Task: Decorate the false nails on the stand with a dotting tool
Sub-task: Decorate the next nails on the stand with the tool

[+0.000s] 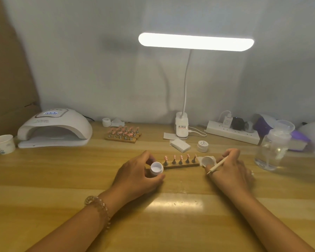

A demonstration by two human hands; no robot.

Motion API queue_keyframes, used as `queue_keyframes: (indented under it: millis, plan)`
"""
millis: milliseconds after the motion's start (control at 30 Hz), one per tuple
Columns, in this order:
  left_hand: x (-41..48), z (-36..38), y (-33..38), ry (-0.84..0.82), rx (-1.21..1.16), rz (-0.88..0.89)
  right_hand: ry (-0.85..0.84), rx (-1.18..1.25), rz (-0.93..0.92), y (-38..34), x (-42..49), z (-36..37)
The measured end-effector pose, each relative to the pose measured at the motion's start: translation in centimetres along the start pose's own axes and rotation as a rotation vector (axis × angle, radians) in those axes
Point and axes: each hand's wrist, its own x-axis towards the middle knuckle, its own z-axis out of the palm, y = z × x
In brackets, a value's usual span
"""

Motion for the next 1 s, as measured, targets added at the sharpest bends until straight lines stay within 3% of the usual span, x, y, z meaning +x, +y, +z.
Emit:
queue_keyframes:
  millis: [233, 600, 1000]
  plan:
    - [-0.9, 0.9, 2.0, -0.105, -0.045, 0.089, -0.056, 0.068, -0.197, 0.1, -0.9, -0.3]
    - [-0.6, 1.0, 1.7, -0.121, -0.041, 0.116, -0.140, 0.053, -0.385, -0.3, -1.2, 0.3]
    - [-0.3, 1.3, 1.3, -0.115, -0.075, 0.115, -0.028, -0.001, -0.476, -0.4, -1.4, 0.5]
